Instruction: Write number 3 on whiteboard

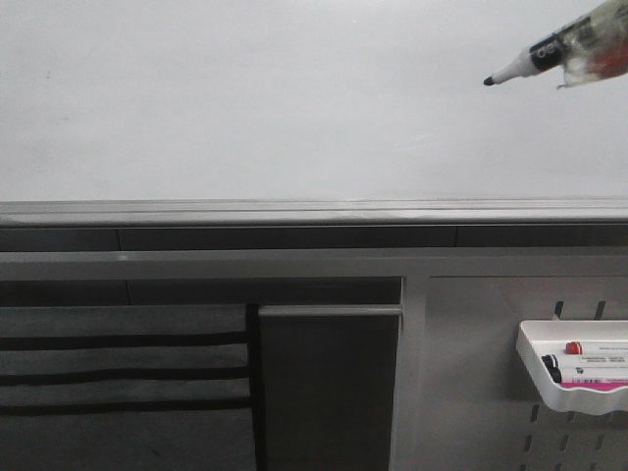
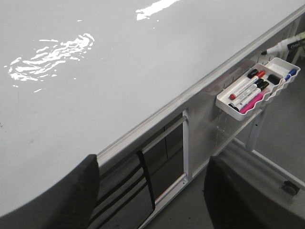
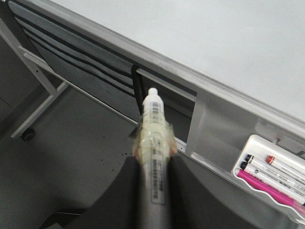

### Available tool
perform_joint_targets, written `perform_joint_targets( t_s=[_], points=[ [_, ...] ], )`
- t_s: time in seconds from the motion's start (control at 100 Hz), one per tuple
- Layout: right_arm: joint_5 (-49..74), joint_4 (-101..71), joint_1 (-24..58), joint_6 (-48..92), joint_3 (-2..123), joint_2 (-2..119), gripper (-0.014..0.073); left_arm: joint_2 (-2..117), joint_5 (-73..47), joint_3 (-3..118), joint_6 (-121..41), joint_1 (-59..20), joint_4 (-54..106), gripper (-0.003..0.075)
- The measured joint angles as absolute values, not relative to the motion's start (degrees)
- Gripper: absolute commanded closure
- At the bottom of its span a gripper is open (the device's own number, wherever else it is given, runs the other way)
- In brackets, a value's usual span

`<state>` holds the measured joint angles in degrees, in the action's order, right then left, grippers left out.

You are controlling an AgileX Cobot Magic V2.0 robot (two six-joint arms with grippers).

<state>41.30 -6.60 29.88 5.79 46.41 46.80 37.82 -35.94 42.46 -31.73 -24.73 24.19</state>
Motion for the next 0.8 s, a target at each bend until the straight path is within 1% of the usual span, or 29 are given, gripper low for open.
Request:
perform_joint_targets(
  t_s=[0.18, 0.31, 0.53, 0.72, 0.8],
  points=[
    [36.1, -7.9, 29.9, 5.7, 46.4, 48.3, 0.0587, 37.8, -35.1, 42.4, -31.6, -24.7, 24.4, 0.0281],
    [35.5, -9.1, 29.2, 5.6, 51.5, 53.2, 0.0587, 37.8, -35.1, 42.4, -31.5, -24.7, 24.5, 0.0281],
    [44.0, -13.3, 22.0, 7.4, 63.9, 65.0, 0.0587, 37.8, -35.1, 42.4, -31.5, -24.7, 24.6, 0.0281],
    [55.8, -30.9, 14.8, 22.6, 72.2, 74.3, 0.0587, 37.8, -35.0, 42.4, -31.5, -24.7, 24.6, 0.0281],
    [57.2, -34.7, 13.8, 26.7, 75.0, 77.7, 0.0587, 37.8, -34.7, 42.3, -31.5, -24.7, 24.6, 0.0281]
  ],
)
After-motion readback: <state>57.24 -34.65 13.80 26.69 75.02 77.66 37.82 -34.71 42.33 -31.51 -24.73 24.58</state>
